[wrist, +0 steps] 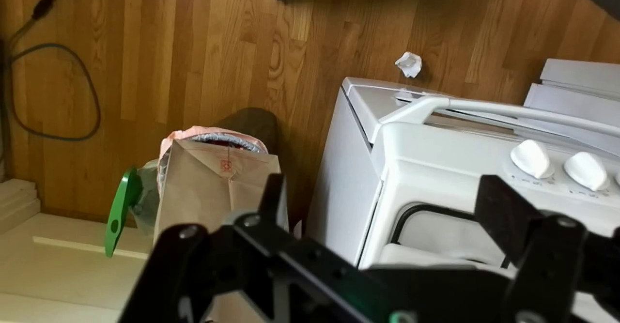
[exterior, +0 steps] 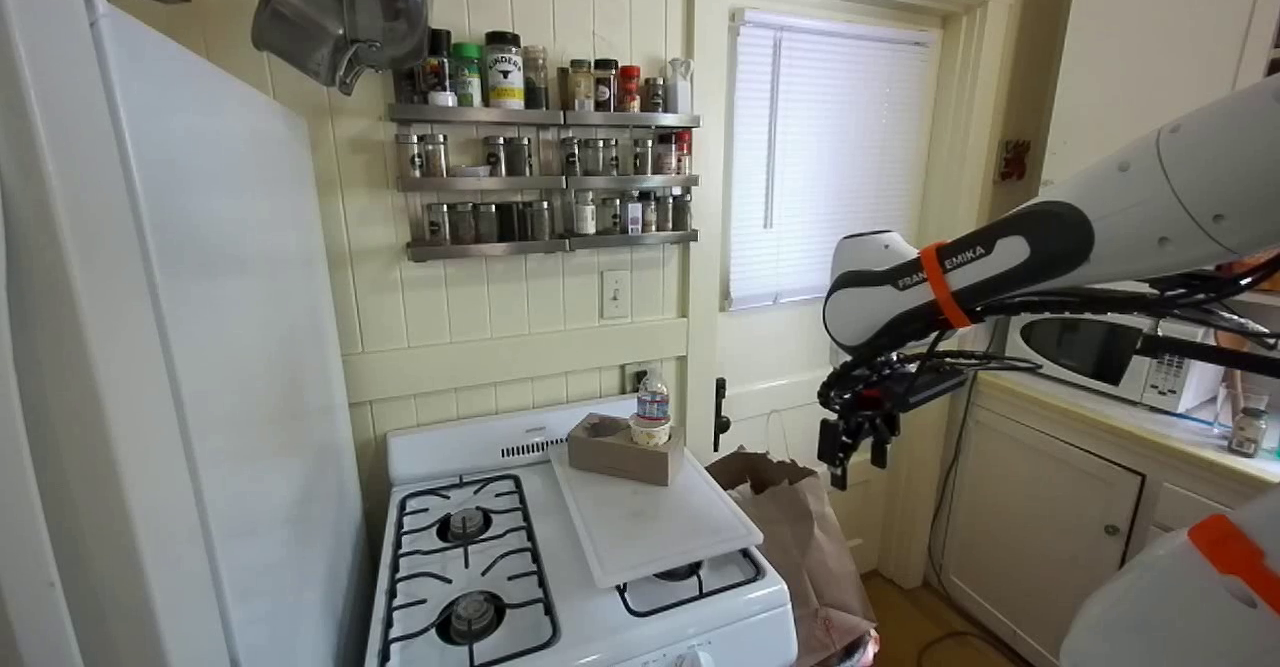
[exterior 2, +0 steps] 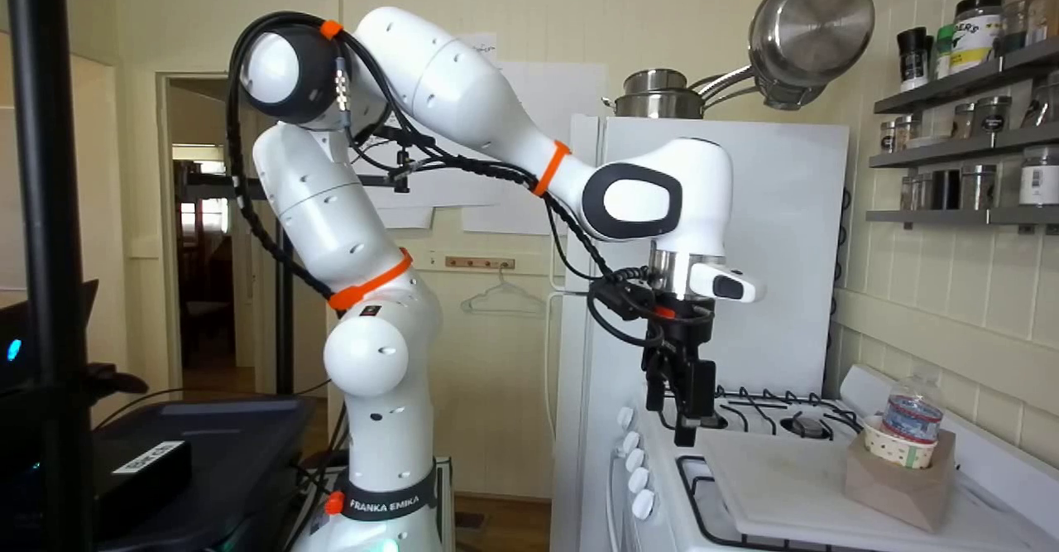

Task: Move the coffee cup and bottle to the left side of the brown box.

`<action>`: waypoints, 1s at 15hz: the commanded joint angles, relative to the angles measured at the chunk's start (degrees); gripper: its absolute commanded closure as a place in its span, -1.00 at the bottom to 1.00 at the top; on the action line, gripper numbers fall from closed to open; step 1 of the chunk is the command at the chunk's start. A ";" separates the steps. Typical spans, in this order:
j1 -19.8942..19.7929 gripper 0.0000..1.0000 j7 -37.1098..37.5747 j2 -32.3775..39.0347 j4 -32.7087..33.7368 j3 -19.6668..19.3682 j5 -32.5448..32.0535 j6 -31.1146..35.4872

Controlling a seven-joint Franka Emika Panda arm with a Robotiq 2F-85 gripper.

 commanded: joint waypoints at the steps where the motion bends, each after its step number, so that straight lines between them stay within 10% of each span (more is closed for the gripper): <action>1: -0.25 -1.00 3.06 4.81 1.67 0.99 -0.07 6.40; 8: 1.40 -1.00 12.88 19.96 7.49 4.67 3.31 22.91; 15: 3.27 -1.00 11.15 20.68 8.96 5.81 4.63 21.54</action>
